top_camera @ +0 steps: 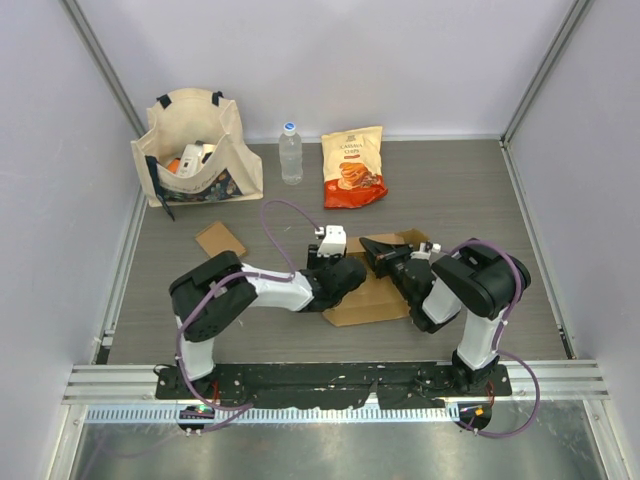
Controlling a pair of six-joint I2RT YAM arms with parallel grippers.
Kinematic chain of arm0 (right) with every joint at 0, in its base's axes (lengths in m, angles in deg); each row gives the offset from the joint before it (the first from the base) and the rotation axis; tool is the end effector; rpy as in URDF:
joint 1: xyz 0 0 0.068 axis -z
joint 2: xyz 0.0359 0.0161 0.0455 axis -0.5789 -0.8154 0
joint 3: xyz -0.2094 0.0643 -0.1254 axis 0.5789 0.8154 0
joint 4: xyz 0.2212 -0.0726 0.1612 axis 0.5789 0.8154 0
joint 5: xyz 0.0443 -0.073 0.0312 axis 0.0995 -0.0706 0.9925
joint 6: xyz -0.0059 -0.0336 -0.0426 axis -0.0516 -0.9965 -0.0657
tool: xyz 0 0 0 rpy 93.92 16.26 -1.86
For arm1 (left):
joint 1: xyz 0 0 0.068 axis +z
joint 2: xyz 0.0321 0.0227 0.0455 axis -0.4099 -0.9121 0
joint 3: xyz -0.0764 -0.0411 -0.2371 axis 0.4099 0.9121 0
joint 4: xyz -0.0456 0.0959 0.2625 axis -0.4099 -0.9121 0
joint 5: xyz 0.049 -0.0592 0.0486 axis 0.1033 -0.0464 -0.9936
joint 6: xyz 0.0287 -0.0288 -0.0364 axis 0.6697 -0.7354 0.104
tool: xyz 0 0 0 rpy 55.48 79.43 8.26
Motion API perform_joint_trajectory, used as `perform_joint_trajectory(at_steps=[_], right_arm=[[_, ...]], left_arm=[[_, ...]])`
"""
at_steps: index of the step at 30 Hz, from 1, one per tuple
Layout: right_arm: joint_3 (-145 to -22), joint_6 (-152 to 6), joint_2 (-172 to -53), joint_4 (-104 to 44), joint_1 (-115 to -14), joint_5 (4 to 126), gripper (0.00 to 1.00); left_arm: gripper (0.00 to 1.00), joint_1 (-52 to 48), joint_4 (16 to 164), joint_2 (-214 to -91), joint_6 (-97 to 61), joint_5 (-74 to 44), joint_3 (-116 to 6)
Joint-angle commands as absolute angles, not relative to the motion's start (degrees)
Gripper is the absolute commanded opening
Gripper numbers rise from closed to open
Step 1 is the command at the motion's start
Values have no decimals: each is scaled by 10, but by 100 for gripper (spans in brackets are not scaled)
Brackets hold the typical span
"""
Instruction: Fold the paper box
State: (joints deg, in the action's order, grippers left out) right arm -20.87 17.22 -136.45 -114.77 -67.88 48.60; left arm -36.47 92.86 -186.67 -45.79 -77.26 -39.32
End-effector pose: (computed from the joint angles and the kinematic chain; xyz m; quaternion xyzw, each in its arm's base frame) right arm 0.2077 0.1258 0.0625 0.4427 0.6093 0.5676 0.3326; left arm 0.2088 -0.3113 0.0945 -0.0079 0.8478 0.0259 0.5297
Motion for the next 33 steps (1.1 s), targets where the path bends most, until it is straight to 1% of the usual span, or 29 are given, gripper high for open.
perform_joint_trajectory(at_steps=[1, 2, 3, 5, 6, 7, 8, 9, 11, 13, 14, 15, 16, 17, 18, 19, 21, 22, 24, 25, 26, 29, 30, 31, 32, 33], right_arm=[[-179, 155, -1391, -1244, -681, 508, 1], [-180, 155, -1391, -1240, -680, 509, 1], [-185, 155, -1391, -1239, -678, 512, 1], [-190, 153, -1390, -1234, -678, 520, 1], [-192, 150, -1386, -1232, -678, 523, 2], [-191, 146, -1382, -1224, -678, 529, 5], [-189, 140, -1376, -1212, -678, 533, 17], [-188, 134, -1360, -1198, -677, 536, 22], [-183, 115, -1340, -1151, -673, 543, 37], [-183, 98, -1305, -1100, -669, 552, 43], [-185, 77, -1290, -1085, -667, 566, 50], [-190, 64, -1277, -1065, -660, 587, 55], [-201, 55, -1249, -990, -654, 606, 58], [-217, 42, -1236, -957, -651, 622, 61], [-222, 13, -1223, -935, -643, 643, 63], [-228, -2, -1188, -877, -639, 653, 64], [-257, -61, -1143, -783, -631, 678, 70], [-269, -91, -1121, -670, -622, 681, 75], [-313, -153, -1057, -548, -614, 687, 77], [-326, -225, -1036, -441, -610, 682, 79], [-348, -258, -990, -392, -606, 678, 78], [-377, -373, -928, -250, -583, 661, 79], [-388, -399, -903, -217, -575, 652, 78], [-398, -422, -895, -160, -566, 625, 76], [-424, -464, -891, -133, -551, 600, 74], [-437, -478, -889, -113, -549, 579, 72]], left_arm=[[54, -356, 949, -1755, -421, -676, -337], [65, -357, 959, -1733, -409, -646, -322], [67, -357, 959, -1692, -408, -625, -310], [70, -357, 976, -1650, -397, -561, -268], [71, -357, 987, -1630, -394, -543, -249], [71, -357, 1012, -1579, -390, -509, -207], [70, -358, 1019, -1556, -392, -501, -187], [70, -353, 1025, -1530, -391, -494, -154], [72, -333, 1023, -1471, -392, -432, -136], [78, -293, 997, -1440, -410, -389, -136], [83, -278, 982, -1435, -423, -346, -142], [85, -252, 970, -1433, -441, -330, -156], [85, -243, 958, -1430, -449, -315, -160], [86, -238, 960, -1427, -455, -296, -163], [85, -234, 968, -1426, -456, -290, -164], [84, -234, 985, -1426, -452, -290, -165], [80, -234, 1001, -1440, -442, -299, -161], [77, -234, 1006, -1448, -427, -305, -163], [75, -234, 1018, -1482, -409, -312, -168], [72, -235, 1020, -1498, -401, -315, -172], [70, -234, 1018, -1512, -395, -322, -177], [65, -245, 1023, -1564, -382, -365, -197], [63, -263, 1023, -1586, -376, -395, -208], [61, -274, 1022, -1595, -372, -456, -214], [59, -285, 1025, -1604, -367, -488, -218], [59, -303, 1034, -1613, -356, -507, -225]])
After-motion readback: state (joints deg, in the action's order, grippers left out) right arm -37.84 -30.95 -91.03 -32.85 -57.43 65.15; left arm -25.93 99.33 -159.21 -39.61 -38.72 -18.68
